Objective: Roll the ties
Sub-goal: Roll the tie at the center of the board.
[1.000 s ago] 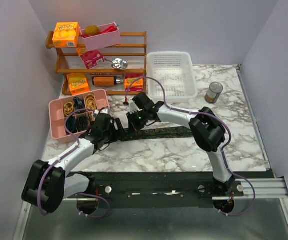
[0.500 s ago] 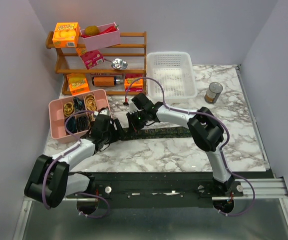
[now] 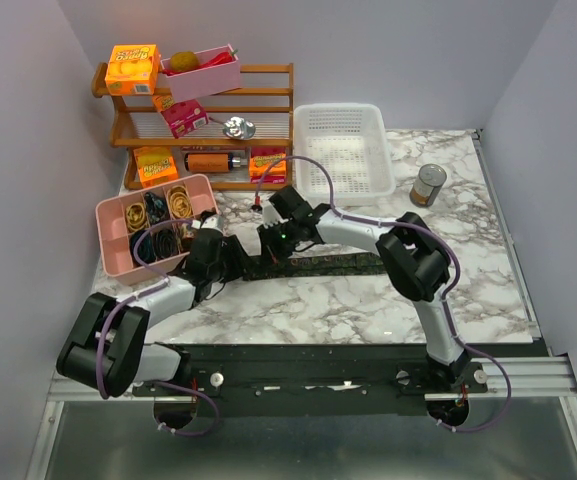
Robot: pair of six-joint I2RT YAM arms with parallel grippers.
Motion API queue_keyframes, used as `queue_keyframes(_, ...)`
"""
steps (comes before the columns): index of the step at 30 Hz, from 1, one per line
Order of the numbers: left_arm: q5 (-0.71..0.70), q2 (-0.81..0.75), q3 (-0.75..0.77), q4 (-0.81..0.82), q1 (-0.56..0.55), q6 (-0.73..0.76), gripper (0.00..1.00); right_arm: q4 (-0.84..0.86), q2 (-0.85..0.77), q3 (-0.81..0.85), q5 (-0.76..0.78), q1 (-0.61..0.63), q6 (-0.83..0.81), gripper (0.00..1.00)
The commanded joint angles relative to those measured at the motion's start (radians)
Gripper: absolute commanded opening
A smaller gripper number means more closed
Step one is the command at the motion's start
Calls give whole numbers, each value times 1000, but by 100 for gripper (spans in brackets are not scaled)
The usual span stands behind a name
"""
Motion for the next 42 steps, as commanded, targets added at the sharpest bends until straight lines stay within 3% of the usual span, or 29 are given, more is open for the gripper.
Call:
queue_keyframes(1, 16, 34, -35, 93, 8, -28, 57, -41, -3, -34, 9, -17, -46, 0)
queue_keyframes(9, 46, 58, -52, 194, 8, -49, 44, -38, -33, -35, -51, -19, -54, 1)
queue_keyframes(16, 52, 35, -48, 168, 8, -36, 30, -35, -122, -40, 22, -20, -49, 1)
queue_keyframes(28, 43, -27, -3, 35, 8, 23, 30, -46, -43, -2, 81, -20, -51, 0)
queue_keyframes(42, -8, -32, 86, -122, -26, 69, 31, -46, -7, 31, 24, -8, -26, 1)
